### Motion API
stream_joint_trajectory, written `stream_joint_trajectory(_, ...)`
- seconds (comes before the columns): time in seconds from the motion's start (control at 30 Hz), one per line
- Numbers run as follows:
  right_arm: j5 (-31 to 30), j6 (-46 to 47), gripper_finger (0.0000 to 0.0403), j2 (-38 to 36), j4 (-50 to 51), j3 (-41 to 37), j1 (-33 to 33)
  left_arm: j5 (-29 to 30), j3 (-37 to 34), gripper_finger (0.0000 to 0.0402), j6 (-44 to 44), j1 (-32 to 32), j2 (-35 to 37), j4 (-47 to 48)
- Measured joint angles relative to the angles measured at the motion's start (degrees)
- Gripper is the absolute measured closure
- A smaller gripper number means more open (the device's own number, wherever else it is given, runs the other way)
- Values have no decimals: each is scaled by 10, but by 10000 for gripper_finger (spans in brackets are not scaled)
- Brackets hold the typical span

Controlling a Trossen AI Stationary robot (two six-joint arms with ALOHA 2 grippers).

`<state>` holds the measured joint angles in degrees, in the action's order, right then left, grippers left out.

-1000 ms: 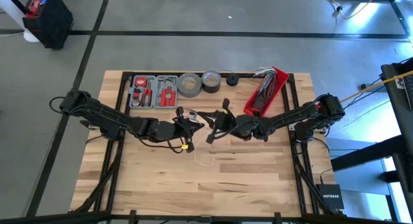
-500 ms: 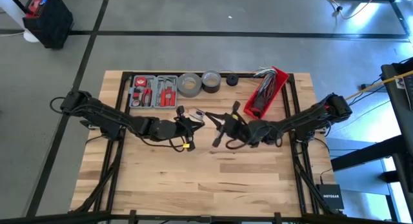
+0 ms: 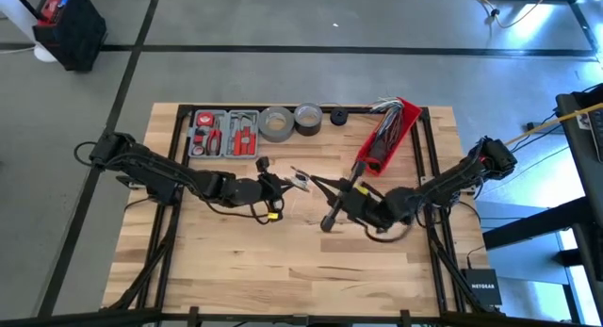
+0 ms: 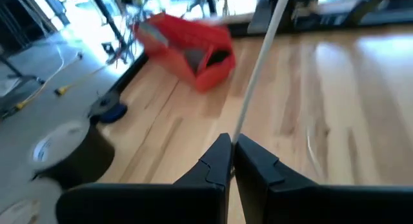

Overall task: Coil cords
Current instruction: Coil the white wire onto the spool

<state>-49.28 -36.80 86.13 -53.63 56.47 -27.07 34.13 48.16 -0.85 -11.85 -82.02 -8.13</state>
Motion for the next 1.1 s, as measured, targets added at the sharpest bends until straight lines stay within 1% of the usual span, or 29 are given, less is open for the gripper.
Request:
stream_joint_trajectory(0.17,-29,-58,397,0,-35,0,-32,1,0,389,-2,19,-4,69)
stream_joint_trajectory(0.27,-36,-82,397,0,-45,0,-45,-5,0,389,-6,24,-3,127)
stream_joint_trajectory(0.5,-42,-95,397,1,-55,0,-49,-5,0,384,-34,25,-3,211)
stream_joint_trajectory(0.6,-42,-95,397,1,-53,0,-48,-5,0,362,-46,25,-3,216)
stream_joint_trajectory(0.73,-45,-95,397,1,-52,0,-48,-7,0,318,-86,25,-3,216)
stream_joint_trajectory(0.87,-58,-98,397,1,-45,0,-48,-35,16,283,-92,24,5,241)
stream_joint_trajectory(0.97,-62,-98,397,1,-34,0,-48,-74,48,271,-93,17,16,286)
stream_joint_trajectory(1.03,-62,-99,397,2,-31,0,-48,-81,61,269,-101,6,23,300)
stream_joint_trajectory(1.1,-63,-98,397,2,-29,0,-48,-82,66,268,-94,-7,31,292)
